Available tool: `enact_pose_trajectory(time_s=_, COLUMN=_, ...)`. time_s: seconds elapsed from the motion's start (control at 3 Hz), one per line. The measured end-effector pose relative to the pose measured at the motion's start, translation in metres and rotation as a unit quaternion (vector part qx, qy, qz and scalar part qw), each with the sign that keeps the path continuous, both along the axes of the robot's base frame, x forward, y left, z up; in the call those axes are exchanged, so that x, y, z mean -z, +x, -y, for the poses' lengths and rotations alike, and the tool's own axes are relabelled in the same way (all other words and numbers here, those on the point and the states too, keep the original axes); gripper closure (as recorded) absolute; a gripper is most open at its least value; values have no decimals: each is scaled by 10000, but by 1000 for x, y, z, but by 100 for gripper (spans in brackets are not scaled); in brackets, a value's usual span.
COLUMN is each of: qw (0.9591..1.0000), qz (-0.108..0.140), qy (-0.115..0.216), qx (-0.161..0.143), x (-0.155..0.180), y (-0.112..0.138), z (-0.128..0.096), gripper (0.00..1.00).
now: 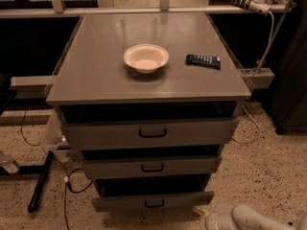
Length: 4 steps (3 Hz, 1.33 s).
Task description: Close bottom drawer
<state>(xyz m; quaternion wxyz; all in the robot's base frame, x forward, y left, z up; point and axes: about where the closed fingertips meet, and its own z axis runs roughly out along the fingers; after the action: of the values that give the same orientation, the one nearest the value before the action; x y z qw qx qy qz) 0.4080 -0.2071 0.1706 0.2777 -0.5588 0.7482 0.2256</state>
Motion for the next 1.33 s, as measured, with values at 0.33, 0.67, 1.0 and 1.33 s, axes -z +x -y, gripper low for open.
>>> enact_pose_trajectory(time_s=0.33, qw=9999, qz=63, qy=114, qx=39, x=1, y=26, z=-2, gripper=42)
enact_pose_trajectory(time_s=0.67, qw=9998, qz=135, qy=77, qx=97, x=0, y=37, z=6, gripper=40)
enact_pose_trajectory(time_s=1.0, qw=9998, qz=135, qy=77, qx=97, x=0, y=37, z=6, gripper=17)
enact_pose_trajectory(time_s=1.33, qw=9998, qz=135, qy=77, qx=97, x=0, y=37, z=6, gripper=0)
